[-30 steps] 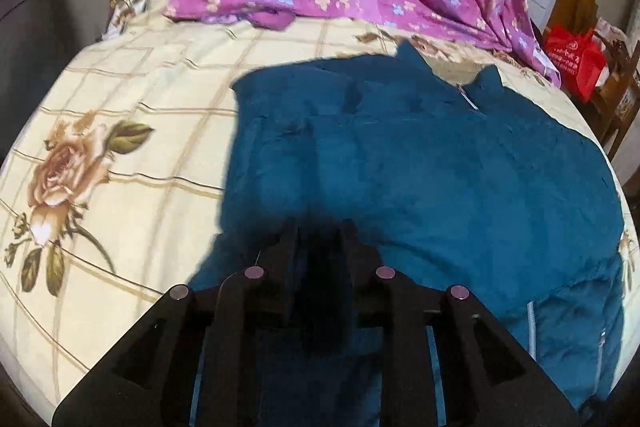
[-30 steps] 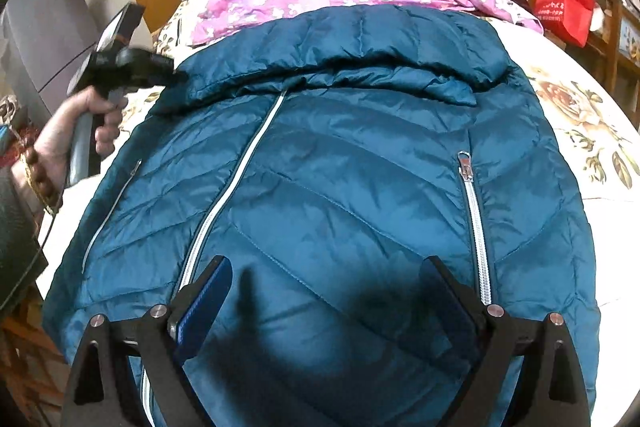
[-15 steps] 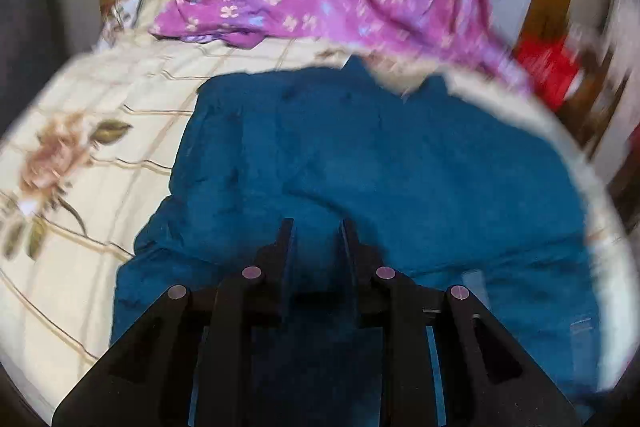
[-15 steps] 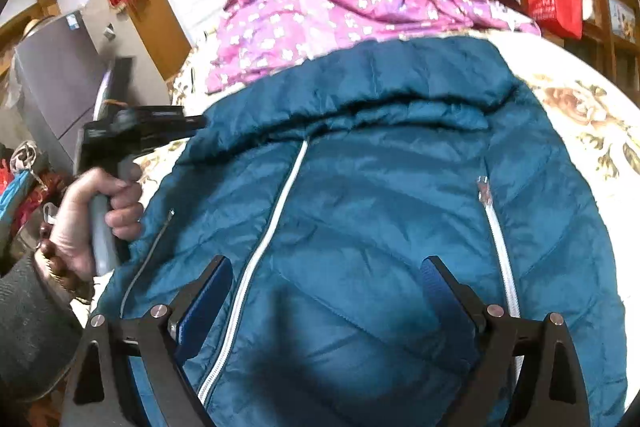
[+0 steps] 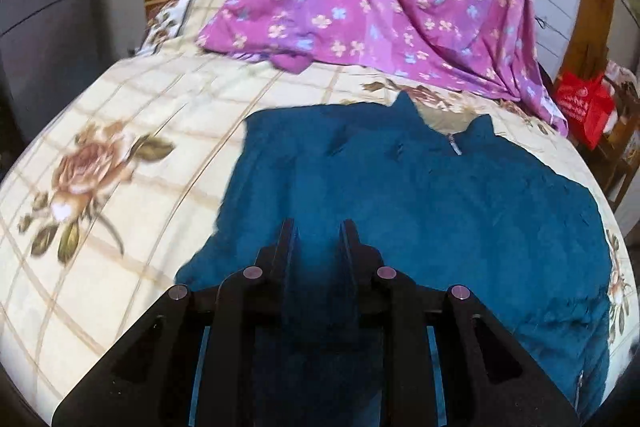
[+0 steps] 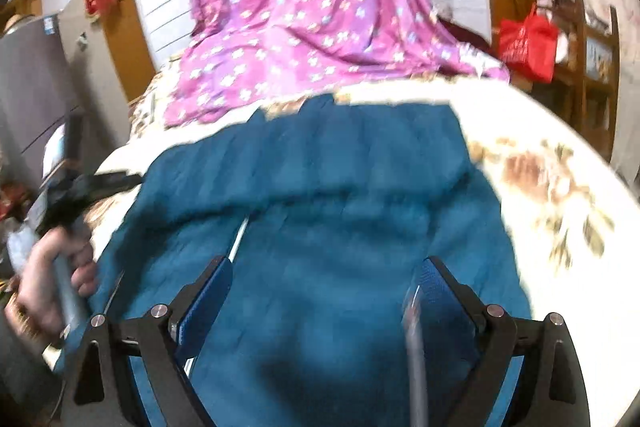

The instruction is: Fold large clothes

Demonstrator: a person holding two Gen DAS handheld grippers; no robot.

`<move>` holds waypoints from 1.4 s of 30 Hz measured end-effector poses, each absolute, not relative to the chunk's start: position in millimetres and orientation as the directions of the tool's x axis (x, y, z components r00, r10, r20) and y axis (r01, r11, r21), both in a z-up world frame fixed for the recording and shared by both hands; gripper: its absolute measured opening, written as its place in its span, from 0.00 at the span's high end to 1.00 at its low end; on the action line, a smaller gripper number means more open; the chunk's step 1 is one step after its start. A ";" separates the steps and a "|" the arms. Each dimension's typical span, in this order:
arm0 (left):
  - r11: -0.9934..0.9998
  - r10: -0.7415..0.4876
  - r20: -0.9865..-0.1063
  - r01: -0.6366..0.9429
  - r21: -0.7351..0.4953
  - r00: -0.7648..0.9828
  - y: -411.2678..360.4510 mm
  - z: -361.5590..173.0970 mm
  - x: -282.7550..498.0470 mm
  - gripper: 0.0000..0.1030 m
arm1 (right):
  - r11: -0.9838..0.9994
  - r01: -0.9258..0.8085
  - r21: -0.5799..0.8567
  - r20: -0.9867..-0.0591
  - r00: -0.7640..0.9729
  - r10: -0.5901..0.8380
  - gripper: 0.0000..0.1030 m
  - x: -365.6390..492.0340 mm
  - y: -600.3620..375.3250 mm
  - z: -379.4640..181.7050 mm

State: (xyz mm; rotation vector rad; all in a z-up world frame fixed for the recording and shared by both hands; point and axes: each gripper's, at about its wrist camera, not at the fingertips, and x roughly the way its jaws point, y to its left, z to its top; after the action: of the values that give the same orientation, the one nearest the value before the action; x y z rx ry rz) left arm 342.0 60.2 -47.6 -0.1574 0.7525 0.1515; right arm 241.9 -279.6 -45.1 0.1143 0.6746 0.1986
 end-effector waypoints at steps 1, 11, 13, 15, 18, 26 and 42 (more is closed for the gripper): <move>0.980 0.088 -0.691 -0.188 -0.071 0.717 57.1 -46.8 347.8 0.80 | 0.974 -0.149 0.171 -0.614 0.757 0.223 0.09 260.3 -280.8 -40.4; 0.968 0.148 -0.761 -0.249 -0.018 0.631 68.7 -110.0 397.9 0.78 | 0.965 -0.261 0.017 -0.755 0.630 0.183 0.06 422.3 -266.0 -91.9; 0.972 0.157 -0.744 -0.234 0.001 0.649 65.6 -116.2 396.3 0.78 | 0.957 -0.281 0.073 -0.757 0.609 0.237 0.00 425.8 -278.3 -112.3; 0.972 0.160 -0.734 -0.237 -0.001 0.660 65.2 -119.1 394.9 0.78 | 0.947 -0.299 0.120 -0.756 0.590 0.282 0.00 427.0 -287.2 -114.1; 0.968 0.121 -0.737 -0.242 -0.060 0.666 74.3 -120.3 393.1 0.78 | 0.944 -0.322 0.078 -0.795 0.551 0.254 0.03 431.3 -281.5 -105.0; 0.967 0.129 -0.743 -0.248 -0.051 0.657 72.0 -119.9 396.6 0.78 | 0.975 -0.134 0.178 -0.761 0.610 0.222 0.00 481.1 -294.0 -101.4; 0.988 -0.008 -0.734 -0.107 -0.110 0.680 88.0 -66.0 314.2 0.77 | 0.973 -0.192 0.131 -0.789 0.574 0.219 0.04 338.4 -275.7 -96.4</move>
State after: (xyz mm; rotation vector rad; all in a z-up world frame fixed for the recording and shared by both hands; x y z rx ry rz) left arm 314.2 88.0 -66.0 -0.1484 0.8225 0.0562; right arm 338.4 -275.7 -96.4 0.0319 0.9289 0.2410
